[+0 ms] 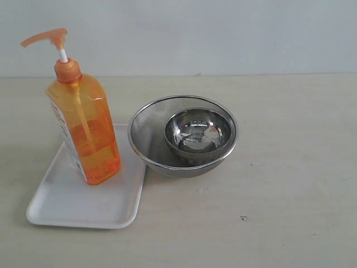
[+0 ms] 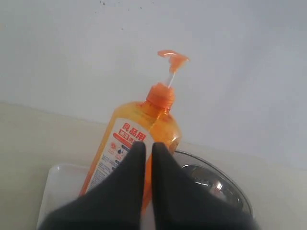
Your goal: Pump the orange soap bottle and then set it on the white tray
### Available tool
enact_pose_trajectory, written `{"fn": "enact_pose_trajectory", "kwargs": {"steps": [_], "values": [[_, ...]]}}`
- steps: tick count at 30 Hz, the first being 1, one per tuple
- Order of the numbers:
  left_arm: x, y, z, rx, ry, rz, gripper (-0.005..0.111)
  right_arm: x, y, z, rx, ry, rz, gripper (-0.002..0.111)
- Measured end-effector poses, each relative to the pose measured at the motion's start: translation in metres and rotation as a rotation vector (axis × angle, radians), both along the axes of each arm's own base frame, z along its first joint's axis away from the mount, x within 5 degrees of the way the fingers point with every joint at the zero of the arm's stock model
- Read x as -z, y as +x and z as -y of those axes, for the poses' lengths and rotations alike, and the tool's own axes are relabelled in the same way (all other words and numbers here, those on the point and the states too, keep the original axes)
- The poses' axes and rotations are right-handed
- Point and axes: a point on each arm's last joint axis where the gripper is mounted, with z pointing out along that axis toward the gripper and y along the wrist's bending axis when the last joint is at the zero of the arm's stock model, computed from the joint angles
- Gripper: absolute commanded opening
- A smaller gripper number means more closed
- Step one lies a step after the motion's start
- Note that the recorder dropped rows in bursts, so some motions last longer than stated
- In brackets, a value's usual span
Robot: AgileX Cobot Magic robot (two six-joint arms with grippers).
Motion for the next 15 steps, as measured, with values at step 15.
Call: {"fn": "enact_pose_trajectory", "kwargs": {"steps": [15], "values": [[0.001, -0.001, 0.002, 0.023, 0.003, -0.007, 0.005, 0.017, 0.004, 0.002, 0.050, -0.011, -0.058, 0.000]]}}
